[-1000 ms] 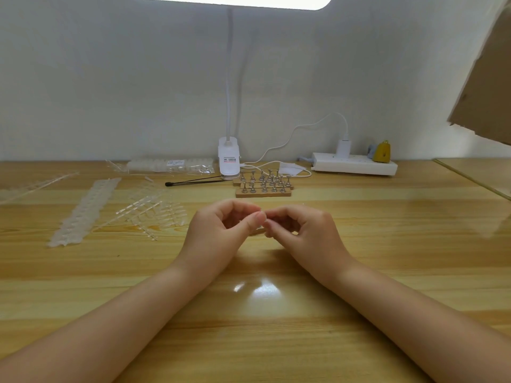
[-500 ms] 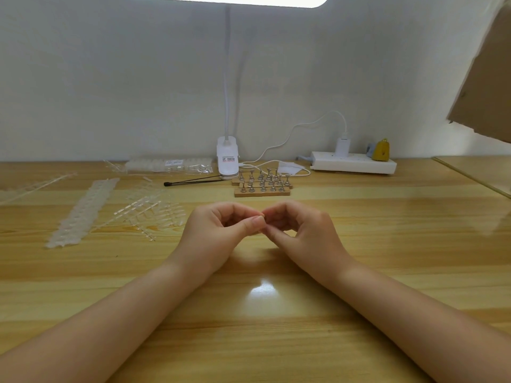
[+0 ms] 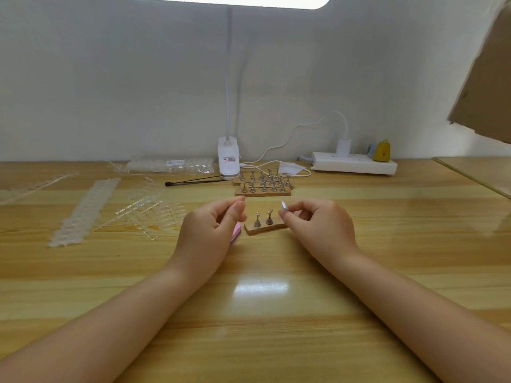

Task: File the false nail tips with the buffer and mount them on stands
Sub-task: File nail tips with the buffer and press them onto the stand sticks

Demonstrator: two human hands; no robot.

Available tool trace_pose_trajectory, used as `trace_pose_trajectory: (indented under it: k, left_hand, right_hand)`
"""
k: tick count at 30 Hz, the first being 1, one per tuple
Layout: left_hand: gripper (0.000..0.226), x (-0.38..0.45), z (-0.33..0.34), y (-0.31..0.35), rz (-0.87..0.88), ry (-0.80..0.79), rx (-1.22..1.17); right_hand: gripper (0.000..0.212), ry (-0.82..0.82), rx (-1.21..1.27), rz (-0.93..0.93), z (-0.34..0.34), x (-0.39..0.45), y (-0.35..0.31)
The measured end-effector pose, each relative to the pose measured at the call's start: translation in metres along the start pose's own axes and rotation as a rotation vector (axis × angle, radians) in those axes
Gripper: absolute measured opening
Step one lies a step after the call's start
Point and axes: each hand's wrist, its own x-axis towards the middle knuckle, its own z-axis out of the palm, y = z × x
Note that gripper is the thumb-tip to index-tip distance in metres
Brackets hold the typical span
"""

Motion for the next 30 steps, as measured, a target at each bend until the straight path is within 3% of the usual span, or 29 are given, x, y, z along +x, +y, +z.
trace_pose_trajectory:
  k: [9,11,14,16,18,21,30]
  left_hand:
    - [0.02,0.005,-0.001,-0.005,0.0,0.028,0.094]
    - [0.031,0.011,-0.007,-0.009,-0.001,0.019,0.351]
    - [0.048,0.023,-0.022,-0.016,-0.049,-0.01,0.927]
    - [0.052,0.028,-0.027,-0.016,-0.163,-0.118,1.062]
    - [0.045,0.028,-0.028,-0.016,-0.227,-0.197,1.05]
    - [0.032,0.028,-0.03,-0.017,-0.171,-0.223,1.047]
    - [0.023,0.028,-0.031,-0.027,-0.006,-0.17,1.02]
  right_hand:
    - [0.019,-0.1,-0.265,0.02,0.002,0.001,-0.001]
    - [0.022,-0.106,-0.289,-0.01,0.002,-0.001,-0.002]
    - [0.021,-0.108,-0.291,-0.009,-0.001,-0.002,-0.002]
    - [0.019,-0.1,-0.29,0.0,-0.002,-0.003,-0.001]
    - [0.02,-0.083,-0.308,-0.006,-0.002,-0.004,-0.003]
    - [0.021,-0.064,-0.334,-0.036,0.0,-0.006,-0.006]
    - [0.021,-0.068,-0.339,-0.115,-0.002,-0.014,-0.013]
